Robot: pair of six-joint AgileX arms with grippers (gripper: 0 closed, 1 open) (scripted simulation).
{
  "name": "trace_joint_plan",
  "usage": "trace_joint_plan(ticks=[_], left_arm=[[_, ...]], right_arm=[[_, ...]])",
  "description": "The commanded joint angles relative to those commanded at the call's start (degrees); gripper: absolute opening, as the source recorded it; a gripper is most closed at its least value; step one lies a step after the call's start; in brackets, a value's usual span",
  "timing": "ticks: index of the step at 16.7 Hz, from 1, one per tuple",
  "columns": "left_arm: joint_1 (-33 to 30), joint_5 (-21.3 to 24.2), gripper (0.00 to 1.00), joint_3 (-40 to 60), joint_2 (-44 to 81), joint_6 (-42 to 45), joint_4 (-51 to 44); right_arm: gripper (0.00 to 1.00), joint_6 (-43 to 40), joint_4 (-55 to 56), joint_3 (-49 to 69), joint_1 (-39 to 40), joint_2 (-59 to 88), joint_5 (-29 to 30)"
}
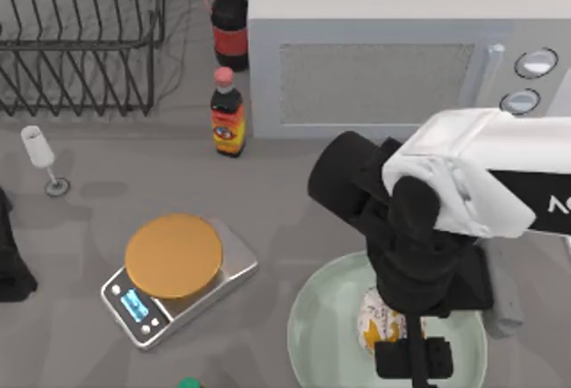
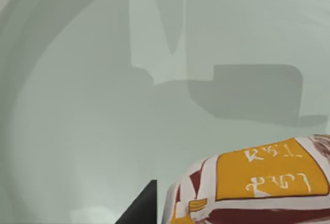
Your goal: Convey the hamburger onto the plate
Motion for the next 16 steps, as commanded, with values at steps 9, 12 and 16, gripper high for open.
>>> trace_joint_plan(ticks=[9,12,16], left_arm=[[0.0,0.0,1.0,0.0,0.0,0.0,0.0],[0.0,0.0,1.0,0.0,0.0,0.0,0.0],[0.0,0.0,1.0,0.0,0.0,0.0,0.0]], right_arm=[[0.9,0.0,0.0,0.0,0.0,0.0,0.0],[1.0,0.0,0.0,0.0,0.0,0.0,0.0],[1.0,0.0,0.0,0.0,0.0,0.0,0.0]])
